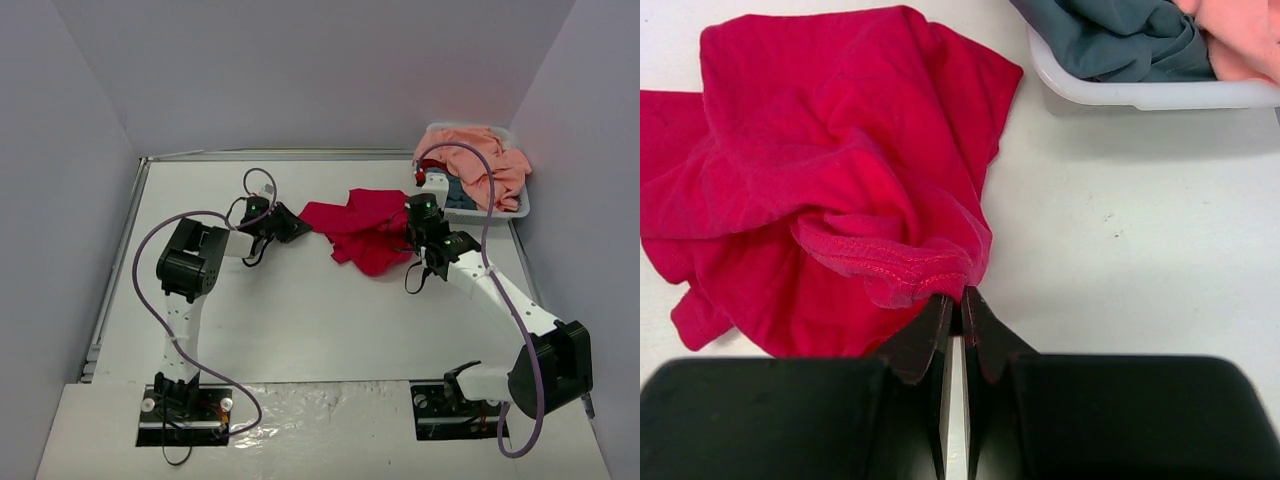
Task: Fold and stack the t-shirts
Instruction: Flatten out the tshirt
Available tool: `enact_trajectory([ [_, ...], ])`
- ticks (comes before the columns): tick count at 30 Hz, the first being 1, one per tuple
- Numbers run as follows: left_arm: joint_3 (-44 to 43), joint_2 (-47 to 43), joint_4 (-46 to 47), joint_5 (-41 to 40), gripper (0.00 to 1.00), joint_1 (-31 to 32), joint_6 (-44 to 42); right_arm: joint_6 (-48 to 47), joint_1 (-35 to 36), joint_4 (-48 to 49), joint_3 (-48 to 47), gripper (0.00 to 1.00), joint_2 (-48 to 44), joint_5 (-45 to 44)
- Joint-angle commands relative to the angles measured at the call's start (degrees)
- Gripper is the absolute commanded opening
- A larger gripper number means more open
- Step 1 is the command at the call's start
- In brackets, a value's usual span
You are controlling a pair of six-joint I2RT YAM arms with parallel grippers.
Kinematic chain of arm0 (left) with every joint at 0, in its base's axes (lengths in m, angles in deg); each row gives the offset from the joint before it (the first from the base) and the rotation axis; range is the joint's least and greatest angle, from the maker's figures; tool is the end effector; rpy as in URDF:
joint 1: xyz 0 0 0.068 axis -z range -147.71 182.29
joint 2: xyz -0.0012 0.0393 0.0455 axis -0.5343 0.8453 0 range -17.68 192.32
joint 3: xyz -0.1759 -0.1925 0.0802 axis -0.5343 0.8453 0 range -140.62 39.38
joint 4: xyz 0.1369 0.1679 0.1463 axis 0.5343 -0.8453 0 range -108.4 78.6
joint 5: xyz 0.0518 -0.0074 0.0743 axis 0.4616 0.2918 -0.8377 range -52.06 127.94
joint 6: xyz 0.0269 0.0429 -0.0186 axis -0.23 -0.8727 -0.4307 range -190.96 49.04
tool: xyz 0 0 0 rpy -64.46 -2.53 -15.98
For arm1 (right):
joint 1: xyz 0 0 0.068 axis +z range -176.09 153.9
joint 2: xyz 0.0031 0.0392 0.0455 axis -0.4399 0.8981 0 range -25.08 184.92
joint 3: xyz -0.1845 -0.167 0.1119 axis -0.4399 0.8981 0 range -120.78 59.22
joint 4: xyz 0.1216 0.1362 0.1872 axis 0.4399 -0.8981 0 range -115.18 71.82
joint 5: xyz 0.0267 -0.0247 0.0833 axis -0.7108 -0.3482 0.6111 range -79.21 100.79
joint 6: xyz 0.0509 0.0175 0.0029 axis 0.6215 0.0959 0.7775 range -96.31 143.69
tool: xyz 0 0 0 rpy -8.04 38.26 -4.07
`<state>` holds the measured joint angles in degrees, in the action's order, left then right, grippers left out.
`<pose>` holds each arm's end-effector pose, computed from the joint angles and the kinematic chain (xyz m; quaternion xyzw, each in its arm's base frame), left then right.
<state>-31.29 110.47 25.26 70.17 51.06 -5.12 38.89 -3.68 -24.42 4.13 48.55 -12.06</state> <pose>0.4319 -0.1668 0.1098 -0.1714 0.7880 -0.5361 0.2495 0.2770 0.0992 0.3011 0.0546 0.8307 0.0124 0.5539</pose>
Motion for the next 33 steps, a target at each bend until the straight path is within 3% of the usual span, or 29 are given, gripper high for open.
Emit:
enact_trajectory([
  [1, 2.2, -5.6, -14.0, -6.7, 0.02, 0.2, -9.3, 0.8, -0.4, 1.3, -0.1, 0.0, -2.1, -0.1],
  [11, 0.4, -26.9, -33.7, -15.7, 0.02, -1.3, -21.5, 0.4, -0.7, 0.4, -2.6, 0.0, -2.7, 2.0],
  [33, 0.8, -57.2, -52.7, -31.4, 0.02, -3.2, -28.8, -1.8, -1.8, -6.1, -15.4, 0.0, -1.3, 2.0],
])
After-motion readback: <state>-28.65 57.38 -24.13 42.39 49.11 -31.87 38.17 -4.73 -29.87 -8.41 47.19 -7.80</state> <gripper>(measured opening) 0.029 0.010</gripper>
